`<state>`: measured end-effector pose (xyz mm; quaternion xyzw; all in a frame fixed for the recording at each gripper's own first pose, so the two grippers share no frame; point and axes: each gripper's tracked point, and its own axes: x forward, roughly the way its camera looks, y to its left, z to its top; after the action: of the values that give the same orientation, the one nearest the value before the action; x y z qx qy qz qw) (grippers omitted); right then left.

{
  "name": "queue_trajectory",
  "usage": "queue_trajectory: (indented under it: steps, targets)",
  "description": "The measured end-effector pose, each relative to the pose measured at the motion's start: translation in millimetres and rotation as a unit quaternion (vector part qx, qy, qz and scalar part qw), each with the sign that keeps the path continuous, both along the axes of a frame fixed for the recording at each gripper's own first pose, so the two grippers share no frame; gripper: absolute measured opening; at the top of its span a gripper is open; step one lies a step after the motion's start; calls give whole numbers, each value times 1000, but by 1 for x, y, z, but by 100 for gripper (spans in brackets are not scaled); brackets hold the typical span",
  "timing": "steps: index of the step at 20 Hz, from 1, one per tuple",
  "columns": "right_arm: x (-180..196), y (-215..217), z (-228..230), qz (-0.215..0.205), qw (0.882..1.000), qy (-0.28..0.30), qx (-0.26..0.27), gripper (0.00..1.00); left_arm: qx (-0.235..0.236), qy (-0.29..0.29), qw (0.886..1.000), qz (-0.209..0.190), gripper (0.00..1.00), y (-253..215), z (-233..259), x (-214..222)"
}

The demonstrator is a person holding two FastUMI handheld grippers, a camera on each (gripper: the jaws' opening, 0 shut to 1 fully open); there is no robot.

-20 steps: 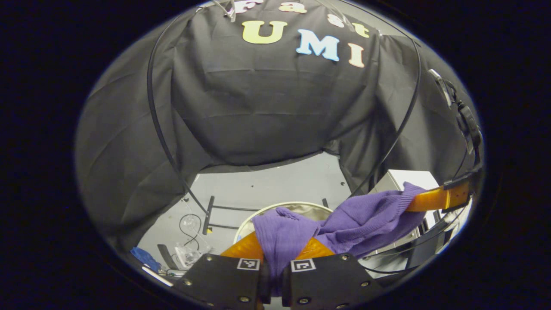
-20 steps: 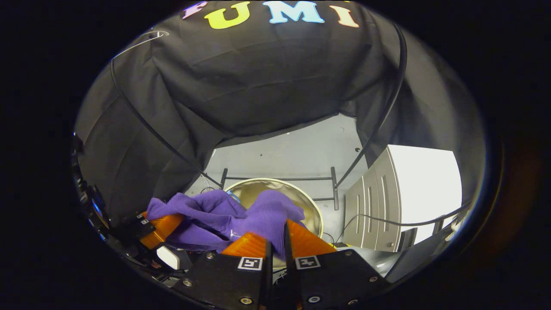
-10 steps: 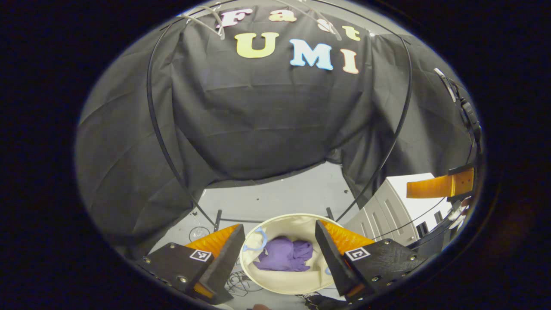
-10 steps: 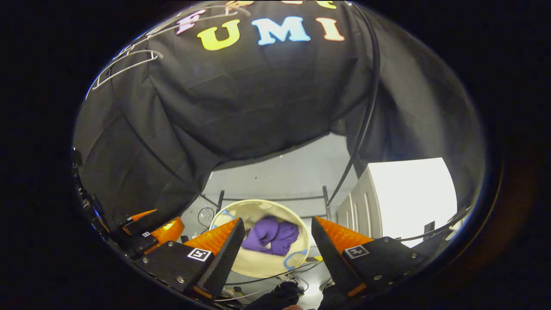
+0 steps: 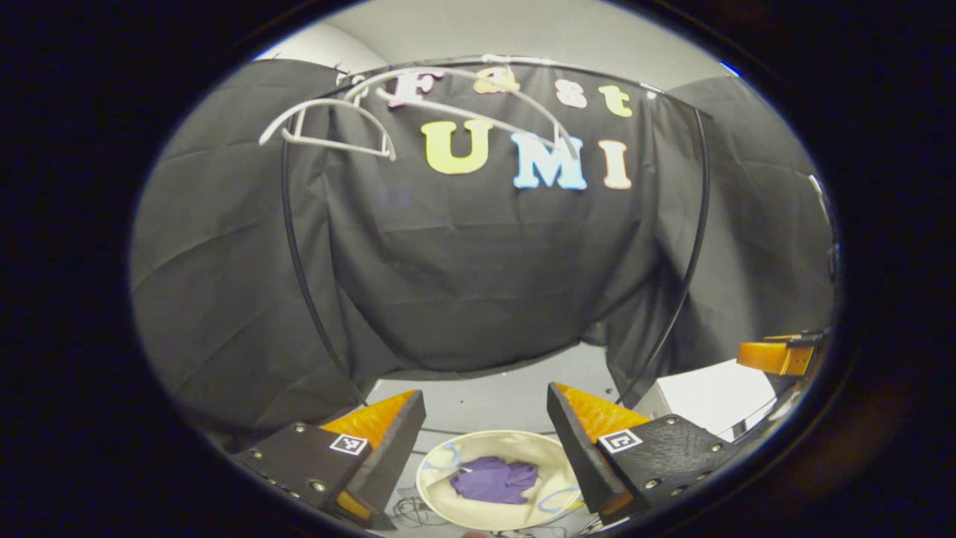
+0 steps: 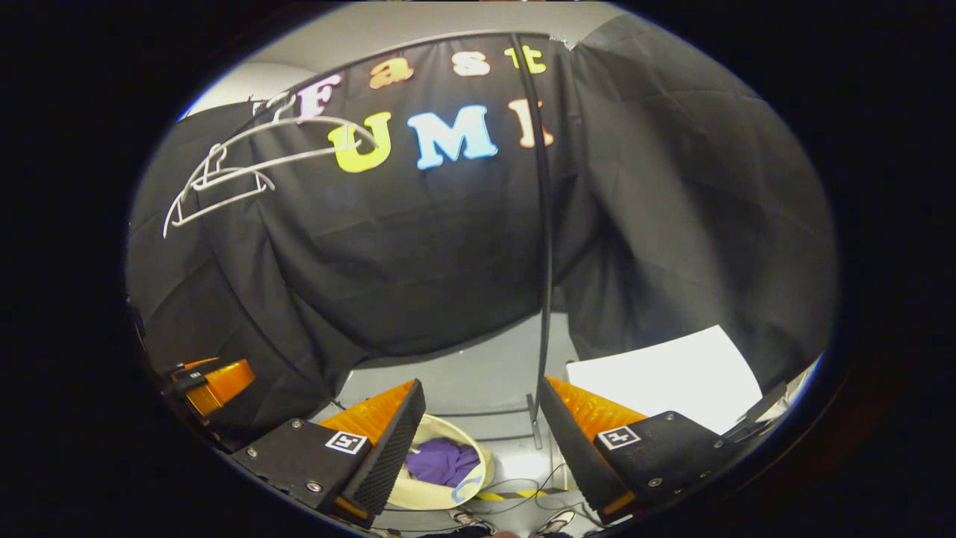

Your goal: Grasp the clothes on the hanger with both hands and then place them into the laundry hamper below.

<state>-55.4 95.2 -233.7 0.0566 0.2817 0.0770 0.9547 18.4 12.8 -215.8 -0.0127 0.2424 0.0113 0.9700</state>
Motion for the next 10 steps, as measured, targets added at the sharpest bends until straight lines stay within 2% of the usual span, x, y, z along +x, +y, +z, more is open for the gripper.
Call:
queue_trajectory:
  steps: [1,3,4,5,6,7,9,10]
  targets:
    - [2,-15,17,-4,1000,-21,-2,96,-6,-17,1000,3,100,-6,22,3]
    - [4,-48,50,-15,998,-64,-9,92,-6,-57,998,14,100,-14,69,3]
    - [6,-65,69,-24,996,-87,-13,92,-3,-76,997,20,100,-19,89,0]
    - [9,-82,87,-32,993,-111,-15,96,1,-97,995,27,100,-23,112,-2]
    - [12,-98,106,-39,990,-137,-18,92,1,-118,992,34,100,-27,134,-6]
    - [13,-109,125,-43,986,-162,-19,96,-6,-144,989,37,100,-30,152,-8]
    - [14,-131,159,-47,976,-209,-25,95,-34,-182,981,52,100,-36,180,-15]
    - [14,-140,175,-50,971,-233,-30,92,-44,-200,977,62,100,-35,195,-21]
